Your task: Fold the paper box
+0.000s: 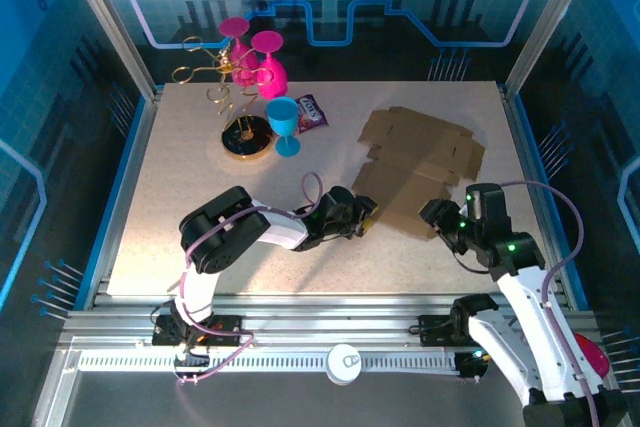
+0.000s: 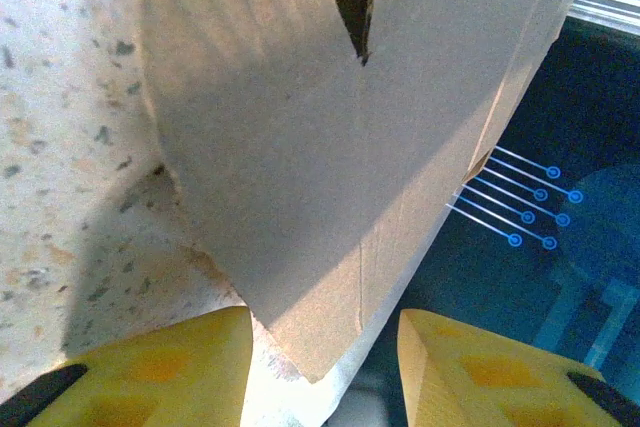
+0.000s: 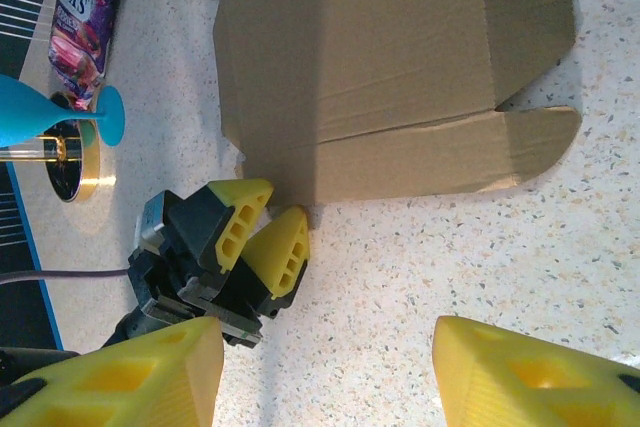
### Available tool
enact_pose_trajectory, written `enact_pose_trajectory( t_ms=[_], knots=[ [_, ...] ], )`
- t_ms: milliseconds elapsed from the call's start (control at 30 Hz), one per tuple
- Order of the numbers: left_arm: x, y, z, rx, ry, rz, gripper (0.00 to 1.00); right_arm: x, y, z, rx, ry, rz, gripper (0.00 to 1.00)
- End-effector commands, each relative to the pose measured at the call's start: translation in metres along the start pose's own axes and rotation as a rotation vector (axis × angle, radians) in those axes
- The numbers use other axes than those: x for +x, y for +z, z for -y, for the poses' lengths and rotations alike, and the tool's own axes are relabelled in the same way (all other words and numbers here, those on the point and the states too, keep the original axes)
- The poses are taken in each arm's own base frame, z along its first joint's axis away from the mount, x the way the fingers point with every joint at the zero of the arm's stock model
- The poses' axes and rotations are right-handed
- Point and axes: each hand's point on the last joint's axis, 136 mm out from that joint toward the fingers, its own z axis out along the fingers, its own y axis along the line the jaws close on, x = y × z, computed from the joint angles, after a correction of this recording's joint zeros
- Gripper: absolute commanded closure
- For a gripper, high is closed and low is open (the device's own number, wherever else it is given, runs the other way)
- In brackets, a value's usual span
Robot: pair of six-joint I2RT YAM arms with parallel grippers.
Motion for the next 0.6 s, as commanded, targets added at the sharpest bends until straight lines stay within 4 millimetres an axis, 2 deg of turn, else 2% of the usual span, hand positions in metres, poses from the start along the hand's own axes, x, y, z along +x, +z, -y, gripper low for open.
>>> enact_pose_trajectory(
  t_ms=[0, 33, 100, 167, 267, 400, 567],
  knots=[
    [-0.006, 0.006, 0.000, 0.008, -0.015, 0.029, 0.64, 0.001, -0.006, 0.002, 0.006, 0.008, -0.006, 0.42],
    [-0.007, 0.006, 0.000, 0.011, -0.018, 0.032, 0.68, 0.000, -0.006, 0.003, 0.010, 0.013, -0.003, 0.42],
    [-0.011, 0.006, 0.002, 0.022, -0.019, 0.042, 0.88, -0.001, -0.007, 0.003, 0.014, 0.017, 0.004, 0.42],
    [-0.014, 0.002, 0.007, 0.037, -0.014, 0.055, 1.00, -0.004, -0.009, 0.004, 0.019, 0.016, 0.018, 0.42],
    [-0.017, -0.010, 0.018, 0.052, 0.005, 0.071, 1.00, -0.012, -0.017, 0.005, 0.043, 0.006, 0.058, 0.42],
    [-0.024, -0.035, 0.031, 0.073, 0.010, 0.084, 1.00, -0.026, -0.028, 0.005, 0.078, -0.022, 0.122, 0.42],
    [-0.033, -0.073, 0.033, 0.015, 0.032, 0.059, 1.00, -0.045, -0.034, -0.001, 0.114, -0.057, 0.176, 0.39]
  ],
)
